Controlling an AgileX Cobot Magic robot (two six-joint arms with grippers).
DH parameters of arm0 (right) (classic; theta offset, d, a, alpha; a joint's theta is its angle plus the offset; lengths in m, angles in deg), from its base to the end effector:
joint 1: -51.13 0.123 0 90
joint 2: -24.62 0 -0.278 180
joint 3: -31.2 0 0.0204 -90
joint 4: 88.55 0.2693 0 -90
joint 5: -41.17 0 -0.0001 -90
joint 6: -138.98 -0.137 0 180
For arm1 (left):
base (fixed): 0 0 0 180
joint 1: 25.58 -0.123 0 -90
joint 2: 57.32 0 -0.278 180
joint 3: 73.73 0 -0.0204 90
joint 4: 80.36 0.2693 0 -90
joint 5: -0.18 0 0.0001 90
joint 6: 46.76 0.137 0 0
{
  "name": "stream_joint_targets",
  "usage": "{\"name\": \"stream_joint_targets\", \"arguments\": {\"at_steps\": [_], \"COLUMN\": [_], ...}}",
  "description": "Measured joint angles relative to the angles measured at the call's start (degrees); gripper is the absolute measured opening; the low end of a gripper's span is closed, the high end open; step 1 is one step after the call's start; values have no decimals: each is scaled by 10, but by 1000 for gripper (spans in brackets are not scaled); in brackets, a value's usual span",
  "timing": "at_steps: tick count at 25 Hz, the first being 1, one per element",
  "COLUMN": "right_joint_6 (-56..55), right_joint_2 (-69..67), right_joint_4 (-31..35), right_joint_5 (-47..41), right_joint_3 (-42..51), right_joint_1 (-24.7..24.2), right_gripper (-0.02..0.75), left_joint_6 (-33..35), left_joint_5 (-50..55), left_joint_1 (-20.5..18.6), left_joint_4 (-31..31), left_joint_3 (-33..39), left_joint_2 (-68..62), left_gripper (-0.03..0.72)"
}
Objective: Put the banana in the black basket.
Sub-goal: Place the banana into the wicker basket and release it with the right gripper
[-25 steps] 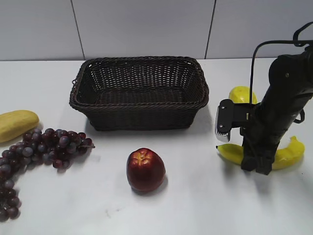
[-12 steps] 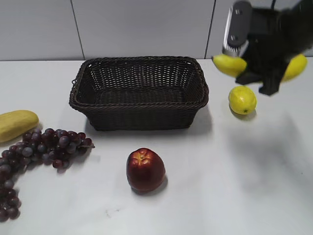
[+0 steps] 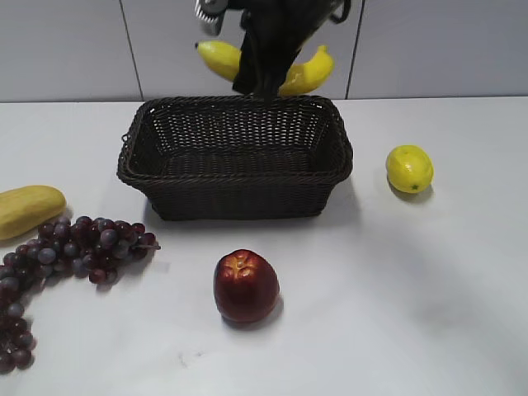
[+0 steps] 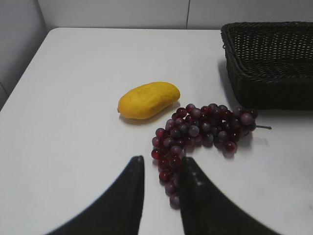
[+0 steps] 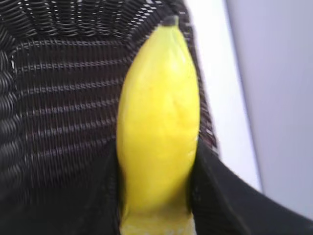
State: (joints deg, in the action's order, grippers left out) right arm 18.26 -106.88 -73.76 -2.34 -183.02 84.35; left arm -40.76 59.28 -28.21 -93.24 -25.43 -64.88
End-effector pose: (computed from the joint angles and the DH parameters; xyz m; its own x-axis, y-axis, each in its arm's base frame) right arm 0.4393 0.3165 0.2142 0.0505 -0.8475 -0.5284 -0.8990 0.1919 -0.3936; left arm 0.0595 -0.0235 0.2721 -0.4128 -0.0309 -0.9103 0.1241 0.9882 -0.0898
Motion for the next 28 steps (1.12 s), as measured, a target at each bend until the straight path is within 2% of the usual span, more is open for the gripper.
{"name": "stream_joint_targets", "arguments": {"at_steps": [6, 12, 13, 16, 19, 21, 24, 28], "right_joint_6": [-7, -18, -19, -34, -62, -89, -202, -345], "right_joint_2": [-117, -147, -147, -136, -103, -72, -33, -1], "right_joint_4": [0, 6, 8, 7, -12, -44, -96, -140], "right_joint_5": [-3, -3, -3, -11, -24, -25, -29, -91], "right_joint_3": [-48, -49, -50, -50, -50, -50, -51, -53], "right_joint_1": [18, 18, 18, 18, 18, 18, 6, -46], "right_gripper": [310, 319, 349, 545, 621, 626, 611, 590], "left_joint_6": [0, 0, 0, 0, 0, 0, 0, 0], "left_joint_5": [0, 0, 0, 0, 0, 0, -1, -1], "left_joint_1": [0, 0, 0, 0, 0, 0, 0, 0], "left_joint_4": [0, 0, 0, 0, 0, 0, 0, 0], "left_joint_3": [0, 0, 0, 0, 0, 0, 0, 0], "left_joint_2": [0, 0, 0, 0, 0, 0, 0, 0], "left_gripper": [237, 237, 237, 237, 237, 237, 237, 237]}}
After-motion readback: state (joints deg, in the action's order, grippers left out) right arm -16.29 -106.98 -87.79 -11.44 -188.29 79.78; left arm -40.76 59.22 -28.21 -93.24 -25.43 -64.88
